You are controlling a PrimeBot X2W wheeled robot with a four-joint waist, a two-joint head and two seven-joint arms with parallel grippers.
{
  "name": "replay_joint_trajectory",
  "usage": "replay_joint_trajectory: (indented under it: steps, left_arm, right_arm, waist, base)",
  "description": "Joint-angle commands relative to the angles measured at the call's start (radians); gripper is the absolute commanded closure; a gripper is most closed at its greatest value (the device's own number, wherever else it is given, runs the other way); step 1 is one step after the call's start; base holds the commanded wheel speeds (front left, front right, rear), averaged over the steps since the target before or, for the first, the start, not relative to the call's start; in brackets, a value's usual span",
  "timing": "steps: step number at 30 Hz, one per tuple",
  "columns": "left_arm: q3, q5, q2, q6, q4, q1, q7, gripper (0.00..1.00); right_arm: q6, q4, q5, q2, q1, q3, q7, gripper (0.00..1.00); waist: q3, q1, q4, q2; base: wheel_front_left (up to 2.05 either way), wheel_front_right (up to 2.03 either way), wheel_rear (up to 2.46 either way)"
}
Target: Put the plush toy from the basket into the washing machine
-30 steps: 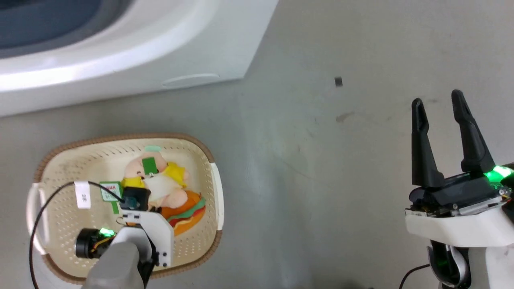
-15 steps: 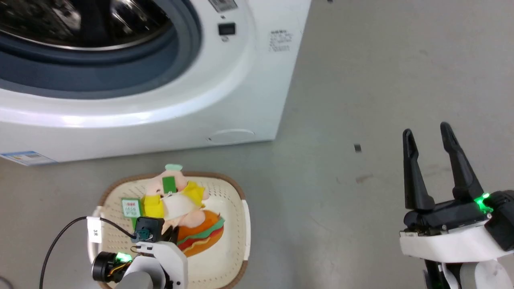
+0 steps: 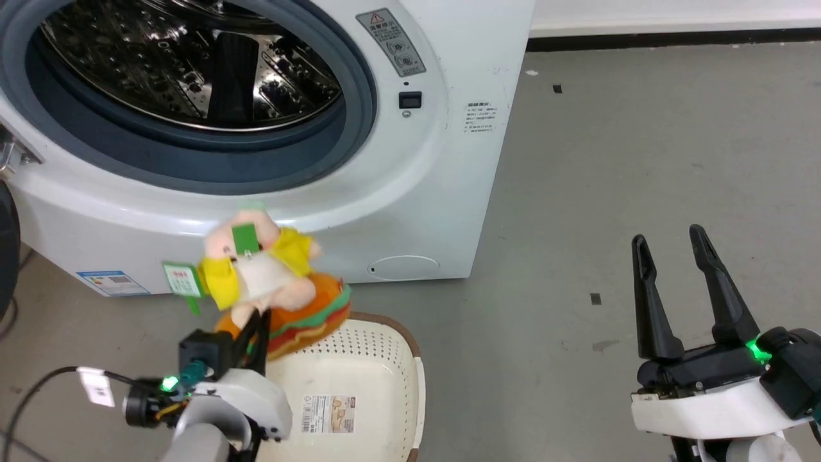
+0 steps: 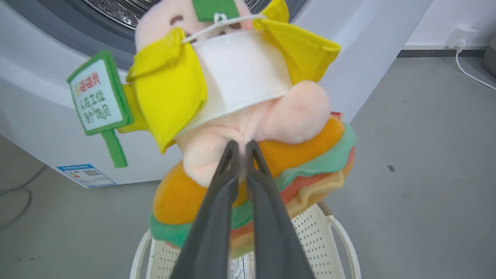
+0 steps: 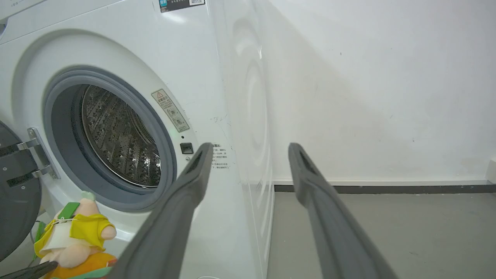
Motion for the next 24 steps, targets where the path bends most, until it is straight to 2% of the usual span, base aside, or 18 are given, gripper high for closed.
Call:
replay_joint_trajectory:
  steps: [1, 5, 10, 15, 24]
  left_arm:
    - [0.016, 0.011, 0.017, 0.012, -0.074, 0.015, -0.006, 1.0]
    - [0.041, 0.014, 0.051, 0.032, -0.207, 0.015, 0.002, 1.0]
    - [0.064, 0.017, 0.108, 0.044, -0.333, -0.022, 0.077, 1.0]
    - [0.093, 0.018, 0.195, 0.039, -0.455, -0.125, 0.219, 1.0]
    - [0.124, 0.029, 0.354, -0.022, -0.489, -0.411, 0.428, 1.0]
  right_arm:
    - [0.001, -0.003, 0.0, 0.0, 0.013, 0.002, -0.004, 0.0]
    - [0.001, -0.011, 0.005, 0.0, 0.013, 0.002, -0.004, 0.0]
    - [0.001, -0.02, 0.009, 0.0, 0.004, 0.0, -0.004, 0.0]
    - [0.001, -0.031, 0.019, 0.0, -0.02, -0.003, -0.004, 0.0]
    - [0.001, -0.048, 0.052, 0.0, -0.079, -0.004, -0.004, 0.0]
  waist:
    - [0.0, 0.0001, -0.003, 0.0]
    - [0.015, 0.0001, -0.017, 0.0]
    - [0.051, 0.0001, -0.036, 0.0]
    - [0.122, 0.0001, -0.069, 0.0]
    - [0.282, 0.0001, -0.14, 0.0]
  base:
    - [0.0, 0.0, 0.0]
    - [0.0, 0.0, 0.0]
    - [0.0, 0.0, 0.0]
    - [0.0, 0.0, 0.0]
    - [0.0, 0.0, 0.0]
